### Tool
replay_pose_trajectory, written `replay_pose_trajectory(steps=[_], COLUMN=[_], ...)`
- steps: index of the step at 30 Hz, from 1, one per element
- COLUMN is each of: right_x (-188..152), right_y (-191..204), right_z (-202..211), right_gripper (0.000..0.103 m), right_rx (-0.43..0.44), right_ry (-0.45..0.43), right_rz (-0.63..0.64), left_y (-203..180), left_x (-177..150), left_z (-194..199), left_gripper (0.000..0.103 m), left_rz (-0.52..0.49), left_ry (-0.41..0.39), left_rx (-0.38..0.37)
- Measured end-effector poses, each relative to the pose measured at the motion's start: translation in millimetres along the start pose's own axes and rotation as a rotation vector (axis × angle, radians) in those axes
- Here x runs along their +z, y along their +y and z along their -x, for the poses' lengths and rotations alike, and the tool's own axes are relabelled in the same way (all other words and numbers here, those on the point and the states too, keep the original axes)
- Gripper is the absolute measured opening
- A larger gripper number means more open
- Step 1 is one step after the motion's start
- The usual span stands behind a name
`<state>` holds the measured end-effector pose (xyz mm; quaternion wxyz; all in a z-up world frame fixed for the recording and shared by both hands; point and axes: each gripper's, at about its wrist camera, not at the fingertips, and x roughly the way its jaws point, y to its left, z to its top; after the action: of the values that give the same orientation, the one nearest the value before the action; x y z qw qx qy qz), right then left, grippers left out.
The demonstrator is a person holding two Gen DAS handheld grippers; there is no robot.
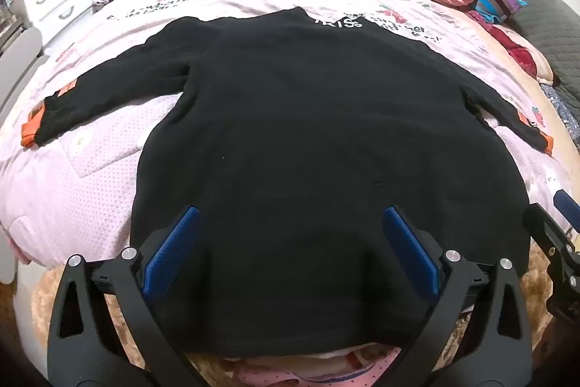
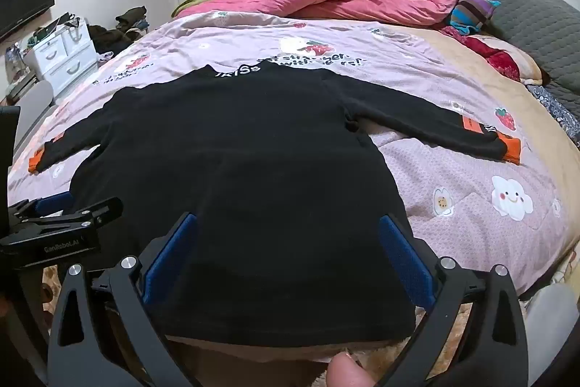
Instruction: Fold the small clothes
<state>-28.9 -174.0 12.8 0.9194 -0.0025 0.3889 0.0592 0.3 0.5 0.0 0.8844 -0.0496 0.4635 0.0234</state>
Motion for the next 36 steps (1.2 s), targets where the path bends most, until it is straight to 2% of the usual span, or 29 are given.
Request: replay_pose_trajectory(steps=[8,13,36], right_x=[-1.4,-3.5,-5.0], right_y=[2.2,3.3,5.1], right_z=[-1.4,0.8,3.5], right_gripper=[0.099,0.099,0.099], right_rx=[0.003,0.004,0.006], right_ry=[-0.009,-0.014,-0.014], right_rz=[0.015,0.015,0.018], left_y=[7.1,2.9,0.7], left_x=[1.0,9.2,4.1], left_z=[1.9,-3.0,3.7], left_gripper=[0.095,0.095,0.095], left_rz=[0.014,-0.013,-0.016], left_ry=[-0.003,-0.008,-0.027], left_rx=[-0.007,-0.002,0.003])
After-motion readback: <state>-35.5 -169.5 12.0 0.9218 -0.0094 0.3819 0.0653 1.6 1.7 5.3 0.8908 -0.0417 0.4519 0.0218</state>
